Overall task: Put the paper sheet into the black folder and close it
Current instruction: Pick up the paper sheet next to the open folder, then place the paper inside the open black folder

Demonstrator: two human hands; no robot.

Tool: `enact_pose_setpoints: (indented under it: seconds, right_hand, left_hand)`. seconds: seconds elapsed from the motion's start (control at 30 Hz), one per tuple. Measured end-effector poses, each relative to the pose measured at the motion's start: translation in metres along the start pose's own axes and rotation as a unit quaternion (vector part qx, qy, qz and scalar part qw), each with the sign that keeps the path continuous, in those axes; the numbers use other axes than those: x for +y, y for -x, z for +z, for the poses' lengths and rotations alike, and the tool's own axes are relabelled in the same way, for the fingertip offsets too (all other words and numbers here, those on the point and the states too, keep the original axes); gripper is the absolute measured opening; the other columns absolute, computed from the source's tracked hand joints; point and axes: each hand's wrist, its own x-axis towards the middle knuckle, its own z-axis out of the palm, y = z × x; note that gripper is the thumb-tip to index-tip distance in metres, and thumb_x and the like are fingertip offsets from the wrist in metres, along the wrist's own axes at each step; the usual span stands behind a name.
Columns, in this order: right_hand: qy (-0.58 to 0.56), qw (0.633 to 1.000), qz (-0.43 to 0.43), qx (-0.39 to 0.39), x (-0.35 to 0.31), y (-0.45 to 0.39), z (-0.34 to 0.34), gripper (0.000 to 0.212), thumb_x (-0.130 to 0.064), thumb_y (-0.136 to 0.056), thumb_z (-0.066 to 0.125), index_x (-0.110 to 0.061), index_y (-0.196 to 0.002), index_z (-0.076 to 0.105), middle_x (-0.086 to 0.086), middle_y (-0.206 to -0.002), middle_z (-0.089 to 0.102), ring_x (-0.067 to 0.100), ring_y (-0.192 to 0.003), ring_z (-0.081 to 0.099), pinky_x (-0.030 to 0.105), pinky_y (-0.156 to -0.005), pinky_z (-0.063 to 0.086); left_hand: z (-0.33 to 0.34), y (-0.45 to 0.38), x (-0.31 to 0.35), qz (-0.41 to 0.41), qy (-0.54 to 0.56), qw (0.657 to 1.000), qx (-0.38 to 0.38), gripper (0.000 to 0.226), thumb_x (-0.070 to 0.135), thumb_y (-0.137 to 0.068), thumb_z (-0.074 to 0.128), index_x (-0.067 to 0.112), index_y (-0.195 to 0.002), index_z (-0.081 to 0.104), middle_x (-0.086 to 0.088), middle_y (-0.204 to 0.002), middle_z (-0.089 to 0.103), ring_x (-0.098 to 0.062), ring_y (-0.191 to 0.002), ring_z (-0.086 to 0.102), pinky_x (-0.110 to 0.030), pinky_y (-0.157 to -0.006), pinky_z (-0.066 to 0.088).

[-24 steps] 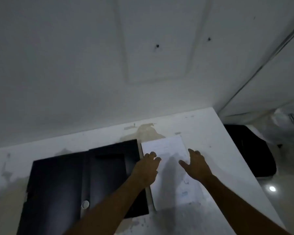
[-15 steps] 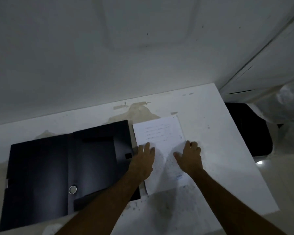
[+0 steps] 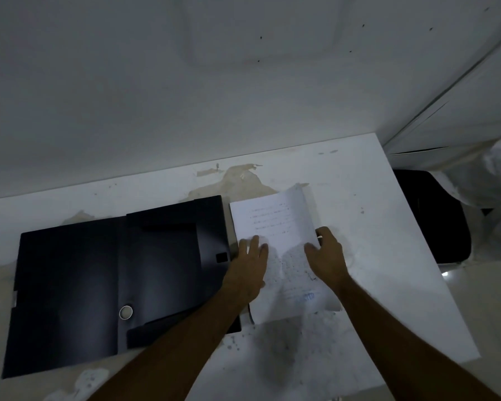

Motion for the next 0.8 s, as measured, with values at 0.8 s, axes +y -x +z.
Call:
enact_pose_setpoints:
  seconds: [0.8]
  right_hand:
    - [-0.233,0.971,-0.057,-0.023,-0.112,0.05,-0.031,0.032,-0.002,-0.089,0.06,-0.014,-0.118,0.056,0.004,-0.11,0.067,0.016,-0.098,0.064,0.025,-0.071,0.051]
  left_hand:
    - [-0.093,0.082,-0.058,-0.055,0.794,0.604,0.044,0.042,0.019,-0.092,0.07,0.015,-0.133,0.063,-0.002,-0.131,0.07,-0.02,-0.117,0.067,-0.037,-0.102,0.051]
